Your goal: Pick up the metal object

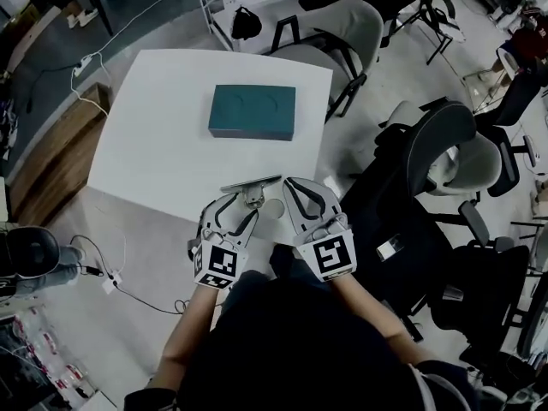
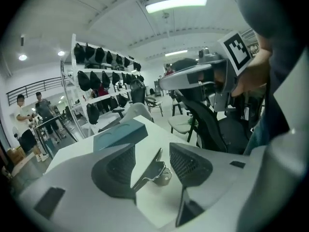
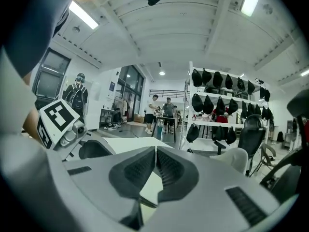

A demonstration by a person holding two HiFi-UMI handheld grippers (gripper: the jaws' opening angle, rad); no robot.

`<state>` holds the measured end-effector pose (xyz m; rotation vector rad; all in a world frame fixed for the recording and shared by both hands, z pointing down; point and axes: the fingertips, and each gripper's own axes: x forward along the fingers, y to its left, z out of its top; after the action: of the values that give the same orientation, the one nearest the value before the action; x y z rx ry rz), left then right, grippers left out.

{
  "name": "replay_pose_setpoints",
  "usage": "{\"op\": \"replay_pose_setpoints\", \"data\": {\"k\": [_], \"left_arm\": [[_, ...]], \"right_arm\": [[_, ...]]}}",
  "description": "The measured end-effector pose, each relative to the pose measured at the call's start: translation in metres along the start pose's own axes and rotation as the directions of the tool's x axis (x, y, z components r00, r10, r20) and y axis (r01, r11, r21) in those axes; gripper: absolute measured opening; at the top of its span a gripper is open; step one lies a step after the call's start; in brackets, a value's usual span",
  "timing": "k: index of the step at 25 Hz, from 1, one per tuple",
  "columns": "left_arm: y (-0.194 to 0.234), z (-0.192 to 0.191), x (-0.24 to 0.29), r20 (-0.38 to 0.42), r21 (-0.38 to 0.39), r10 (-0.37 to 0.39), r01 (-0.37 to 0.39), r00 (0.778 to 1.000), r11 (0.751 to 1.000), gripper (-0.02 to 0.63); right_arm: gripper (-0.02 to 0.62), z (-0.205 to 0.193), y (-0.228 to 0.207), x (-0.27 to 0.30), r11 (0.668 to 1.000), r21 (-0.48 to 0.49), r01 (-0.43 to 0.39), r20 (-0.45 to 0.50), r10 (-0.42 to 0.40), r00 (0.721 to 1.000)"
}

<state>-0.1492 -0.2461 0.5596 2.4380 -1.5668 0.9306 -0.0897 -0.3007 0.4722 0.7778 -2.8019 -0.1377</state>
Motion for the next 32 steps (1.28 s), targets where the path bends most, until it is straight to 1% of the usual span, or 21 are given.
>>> {"op": "replay_pose_setpoints", "data": {"k": [3,5,6,9,12,14,16,17,18,19,20,22,25,28,30,32], "left_arm": [[0.0,-0.018,0.019,-0.076,0.038,-0.036,0.039,0.996,0.999,0.201],[0.0,-0.029,0.03,-0.121,0.056,-0.058,0.066,0.991,0.996,0.201],[-0.001,-0.034,0.035,-0.143,0.066,-0.07,0.08,0.987,0.995,0.201],[-0.004,-0.048,0.047,-0.216,0.11,-0.104,0.13,0.971,0.985,0.201],[-0.008,-0.057,0.058,-0.285,0.162,-0.129,0.18,0.95,0.97,0.199],[-0.01,-0.062,0.065,-0.333,0.227,-0.13,0.213,0.934,0.95,0.199],[-0.014,-0.067,0.071,-0.38,0.322,-0.122,0.255,0.917,0.912,0.199],[-0.017,-0.071,0.074,-0.402,0.356,-0.124,0.28,0.907,0.892,0.199],[-0.02,-0.074,0.076,-0.425,0.367,-0.133,0.305,0.895,0.879,0.199],[-0.022,-0.078,0.079,-0.446,0.36,-0.145,0.326,0.883,0.874,0.199],[-0.024,-0.082,0.082,-0.463,0.347,-0.157,0.341,0.872,0.874,0.199],[-0.024,-0.085,0.086,-0.487,0.338,-0.164,0.358,0.858,0.87,0.199],[-0.022,-0.088,0.091,-0.511,0.364,-0.148,0.369,0.847,0.855,0.192],[-0.02,-0.09,0.093,-0.529,0.401,-0.132,0.384,0.838,0.832,0.156],[-0.017,-0.089,0.093,-0.532,0.428,-0.118,0.387,0.838,0.817,0.129],[-0.014,-0.086,0.093,-0.526,0.452,-0.106,0.383,0.844,0.806,0.104]], "right_arm": [[0.028,-0.012,-0.008,0.013,0.999,0.026,-0.019,-0.013,0.02,1.0],[0.029,-0.019,-0.012,0.02,0.998,0.066,-0.018,-0.022,0.02,1.0],[0.029,-0.021,-0.013,0.023,0.998,0.065,-0.023,-0.029,0.024,0.999],[0.028,-0.025,-0.009,0.03,0.998,0.018,-0.058,-0.057,0.059,0.997],[0.029,-0.029,-0.004,0.038,0.997,0.033,-0.076,-0.072,0.078,0.994],[0.028,-0.031,-0.004,0.042,0.996,0.061,-0.069,-0.072,0.073,0.995],[0.029,-0.032,-0.008,0.045,0.994,0.097,-0.05,-0.074,0.057,0.996],[0.028,-0.033,-0.01,0.046,0.993,0.113,-0.039,-0.077,0.048,0.996],[0.028,-0.033,-0.013,0.047,0.992,0.121,-0.027,-0.08,0.037,0.996],[0.028,-0.034,-0.017,0.048,0.992,0.124,-0.015,-0.085,0.026,0.996],[0.029,-0.034,-0.02,0.049,0.991,0.133,0.0,-0.09,0.012,0.996],[0.028,-0.034,-0.027,0.049,0.985,0.17,0.038,-0.098,-0.021,0.995],[0.029,-0.035,-0.034,0.048,0.979,0.19,0.078,-0.109,-0.058,0.992],[0.029,-0.036,-0.038,0.046,0.974,0.201,0.107,-0.116,-0.085,0.99],[0.029,-0.037,-0.038,0.044,0.972,0.203,0.119,-0.119,-0.096,0.988],[0.029,-0.038,-0.038,0.042,0.97,0.207,0.127,-0.121,-0.104,0.987]]}}
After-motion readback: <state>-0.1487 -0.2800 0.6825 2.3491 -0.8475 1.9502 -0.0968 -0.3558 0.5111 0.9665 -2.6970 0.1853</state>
